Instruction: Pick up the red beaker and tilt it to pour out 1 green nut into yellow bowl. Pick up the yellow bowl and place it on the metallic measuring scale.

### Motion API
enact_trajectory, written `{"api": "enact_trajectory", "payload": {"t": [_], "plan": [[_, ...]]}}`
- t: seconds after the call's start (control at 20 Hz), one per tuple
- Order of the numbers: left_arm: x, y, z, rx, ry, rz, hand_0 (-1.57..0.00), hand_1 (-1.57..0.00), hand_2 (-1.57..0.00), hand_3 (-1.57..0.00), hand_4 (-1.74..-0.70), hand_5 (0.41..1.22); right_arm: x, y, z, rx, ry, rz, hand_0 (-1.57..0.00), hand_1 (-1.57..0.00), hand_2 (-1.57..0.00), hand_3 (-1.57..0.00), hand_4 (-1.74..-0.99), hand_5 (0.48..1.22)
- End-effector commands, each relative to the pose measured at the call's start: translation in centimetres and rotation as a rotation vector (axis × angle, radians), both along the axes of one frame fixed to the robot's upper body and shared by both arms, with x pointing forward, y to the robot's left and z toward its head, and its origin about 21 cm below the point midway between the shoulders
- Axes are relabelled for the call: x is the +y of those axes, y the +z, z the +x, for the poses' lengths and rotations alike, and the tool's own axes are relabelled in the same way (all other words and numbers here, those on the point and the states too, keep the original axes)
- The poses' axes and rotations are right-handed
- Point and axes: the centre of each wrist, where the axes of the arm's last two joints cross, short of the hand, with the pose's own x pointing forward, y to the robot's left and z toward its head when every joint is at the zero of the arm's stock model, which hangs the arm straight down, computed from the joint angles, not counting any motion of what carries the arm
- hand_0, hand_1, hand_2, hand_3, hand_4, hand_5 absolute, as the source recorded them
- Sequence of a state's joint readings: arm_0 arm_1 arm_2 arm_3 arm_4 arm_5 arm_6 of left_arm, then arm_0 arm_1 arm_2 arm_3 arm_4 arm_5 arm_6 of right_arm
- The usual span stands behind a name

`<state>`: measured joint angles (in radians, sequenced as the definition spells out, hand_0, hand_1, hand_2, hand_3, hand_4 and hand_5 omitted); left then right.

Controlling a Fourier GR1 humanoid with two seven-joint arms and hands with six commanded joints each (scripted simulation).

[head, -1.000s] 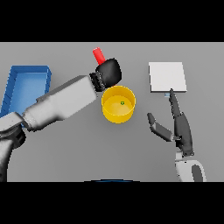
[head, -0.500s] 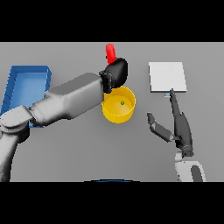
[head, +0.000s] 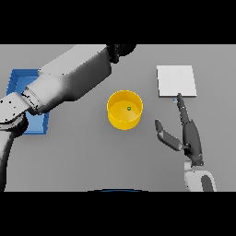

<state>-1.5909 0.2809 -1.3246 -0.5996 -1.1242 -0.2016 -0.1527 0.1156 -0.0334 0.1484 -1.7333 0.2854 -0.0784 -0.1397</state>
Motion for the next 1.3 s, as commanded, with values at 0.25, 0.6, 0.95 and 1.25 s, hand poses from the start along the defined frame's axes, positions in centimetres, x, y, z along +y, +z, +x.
{"api": "enact_trajectory", "payload": {"t": [0.25,0.6,0.95,1.25], "plan": [[5.9,10.0,3.6,-0.051,0.249,-0.53,-1.57,-1.57,-1.57,-1.44,-1.73,1.221,0.3,-0.3,0.8,0.031,0.0,-0.004,0.0,0.0,0.0,0.0,-1.152,0.652],[20.0,11.5,5.5,0.032,0.619,-1.404,-1.57,-1.57,-1.57,-1.46,-1.74,1.221,0.2,-0.2,1.5,0.017,0.023,0.045,0.0,0.0,0.0,0.0,-1.093,0.623],[30.5,3.1,4.6,-0.071,0.996,-1.872,-1.57,-1.57,-1.57,-1.55,-1.74,1.221,-0.1,0.1,1.6,0.015,0.075,0.059,0.0,0.0,0.0,0.0,-1.148,0.663],[33.2,-2.7,3.2,-0.071,1.177,-2.115,-1.57,-1.57,-1.57,-1.43,-1.74,1.221,0.3,-0.2,1.4,0.019,0.076,0.012,0.0,0.0,0.0,0.0,-1.191,0.702]]}}
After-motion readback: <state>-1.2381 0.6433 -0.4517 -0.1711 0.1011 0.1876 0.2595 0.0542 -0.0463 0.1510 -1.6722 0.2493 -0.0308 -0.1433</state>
